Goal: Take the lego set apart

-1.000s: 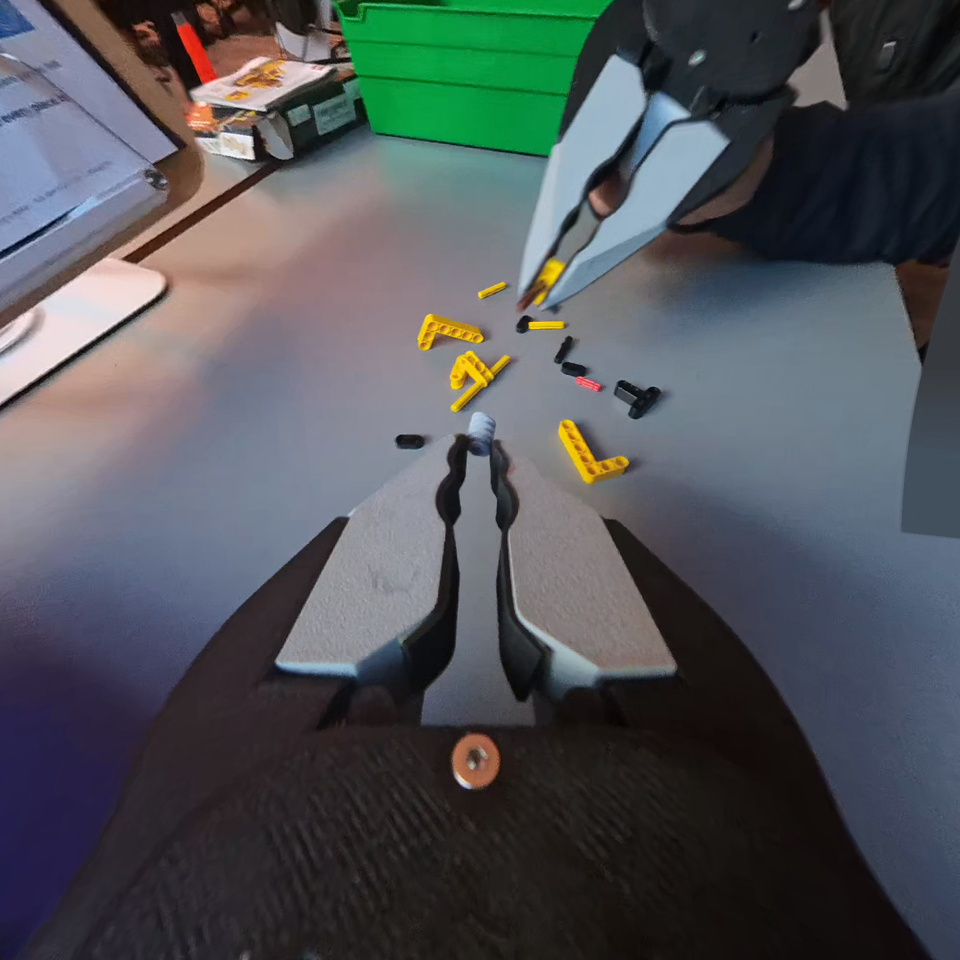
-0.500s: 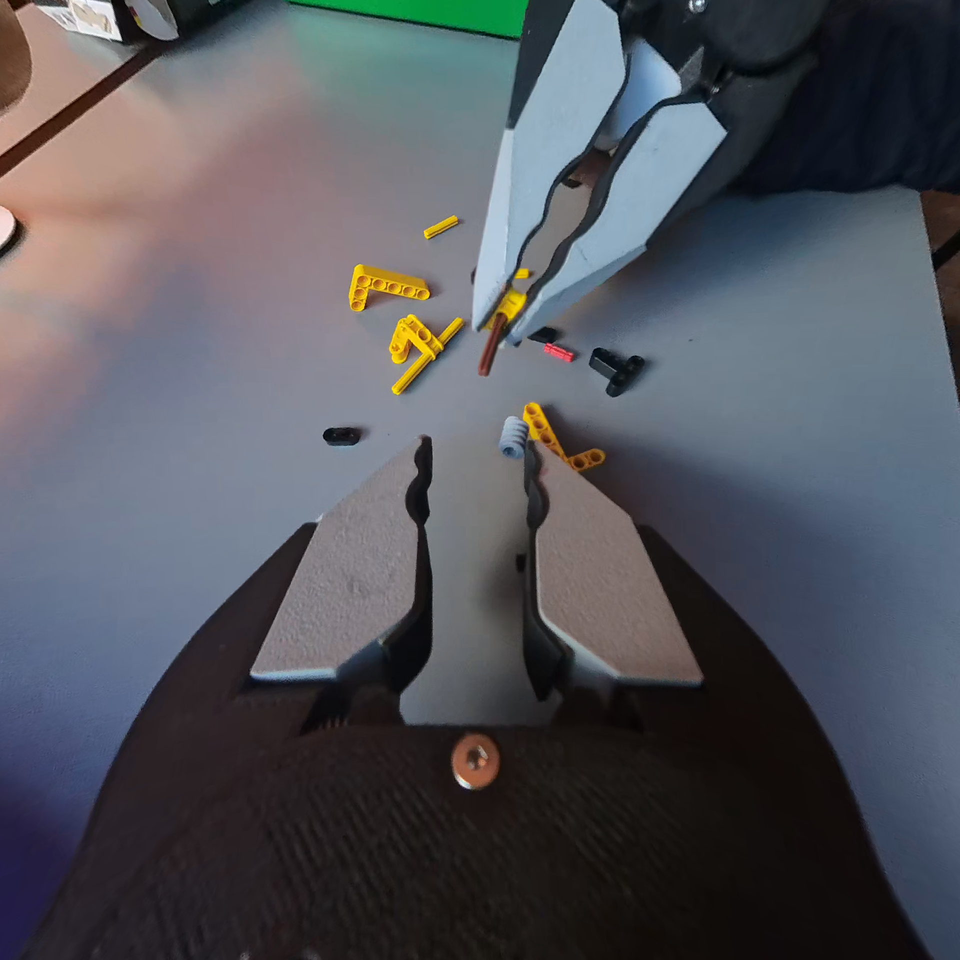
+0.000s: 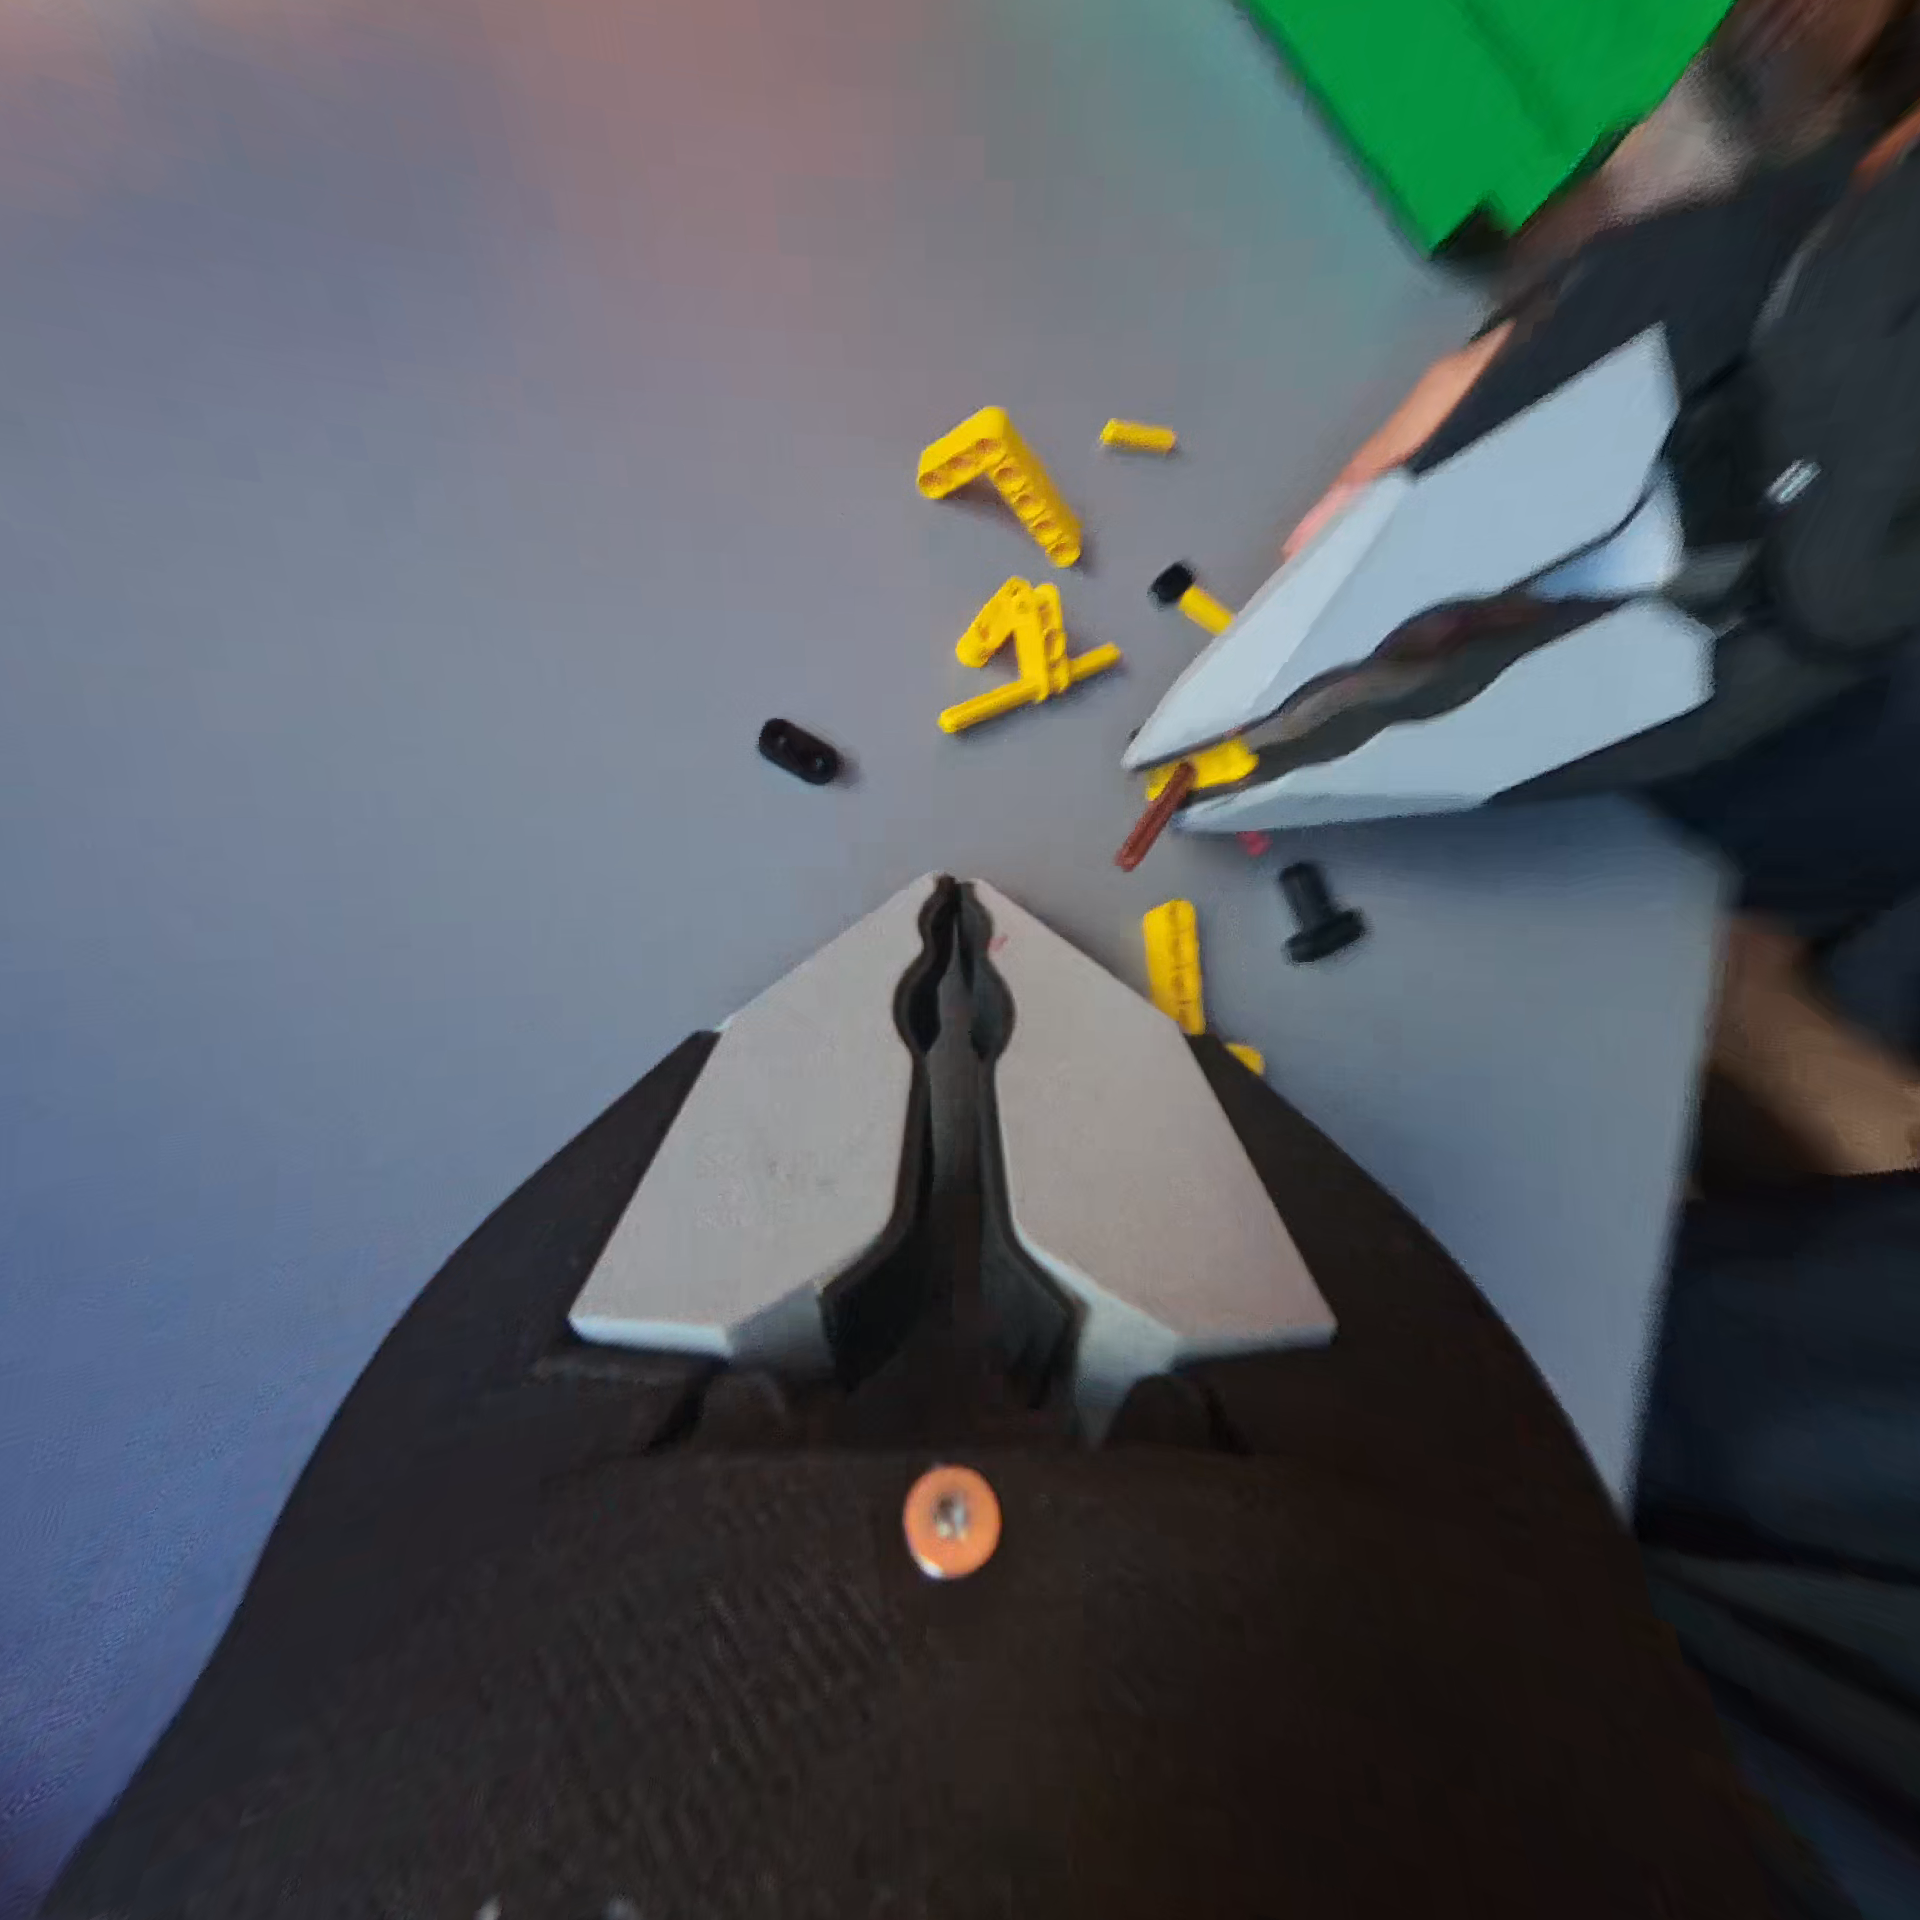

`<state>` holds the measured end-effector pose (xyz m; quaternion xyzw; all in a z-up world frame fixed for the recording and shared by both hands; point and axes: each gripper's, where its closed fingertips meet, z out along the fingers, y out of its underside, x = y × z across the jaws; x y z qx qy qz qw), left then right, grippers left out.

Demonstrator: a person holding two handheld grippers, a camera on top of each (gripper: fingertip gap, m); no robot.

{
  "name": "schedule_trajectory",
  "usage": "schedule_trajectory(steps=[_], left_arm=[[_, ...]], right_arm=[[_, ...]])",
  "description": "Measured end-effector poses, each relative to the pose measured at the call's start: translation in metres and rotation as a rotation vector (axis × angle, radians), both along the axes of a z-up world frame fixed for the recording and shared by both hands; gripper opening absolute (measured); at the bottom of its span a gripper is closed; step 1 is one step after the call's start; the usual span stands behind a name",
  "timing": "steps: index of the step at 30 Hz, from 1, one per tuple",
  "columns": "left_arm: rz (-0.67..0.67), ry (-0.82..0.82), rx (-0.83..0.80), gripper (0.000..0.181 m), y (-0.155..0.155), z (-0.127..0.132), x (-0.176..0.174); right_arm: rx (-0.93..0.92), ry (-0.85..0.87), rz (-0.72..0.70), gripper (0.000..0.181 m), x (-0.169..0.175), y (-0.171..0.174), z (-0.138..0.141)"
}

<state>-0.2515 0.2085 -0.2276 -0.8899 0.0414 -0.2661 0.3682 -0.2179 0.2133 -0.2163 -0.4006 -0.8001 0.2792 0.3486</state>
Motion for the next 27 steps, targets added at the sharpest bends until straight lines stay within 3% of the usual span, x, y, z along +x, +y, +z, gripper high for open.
schedule_trajectory(steps=[1,3,6,18,23,27], left_arm=[[0.017,-0.097,-0.016,0.0,0.0,0.003,0.001],[0.062,-0.225,-0.047,0.0,0.001,0.006,-0.003],[0.075,-0.279,-0.045,0.0,0.002,0.01,-0.006],[0.038,-0.043,0.04,0.005,0.003,0.01,-0.007],[-0.112,-0.055,0.157,0.029,-0.006,0.03,0.011],[-0.202,0.099,0.257,0.037,-0.012,0.039,0.02]], right_arm=[[-0.001,0.004,-0.006,0.005,-0.001,0.0,0.001],[-0.019,0.011,-0.01,0.005,-0.002,-0.002,0.005],[-0.033,0.022,-0.013,0.005,-0.004,-0.004,0.008],[-0.054,0.006,-0.015,0.005,-0.001,-0.003,0.003],[-0.091,0.014,0.007,0.005,-0.002,-0.009,0.005],[-0.091,0.013,0.009,0.005,-0.002,-0.009,0.005]])
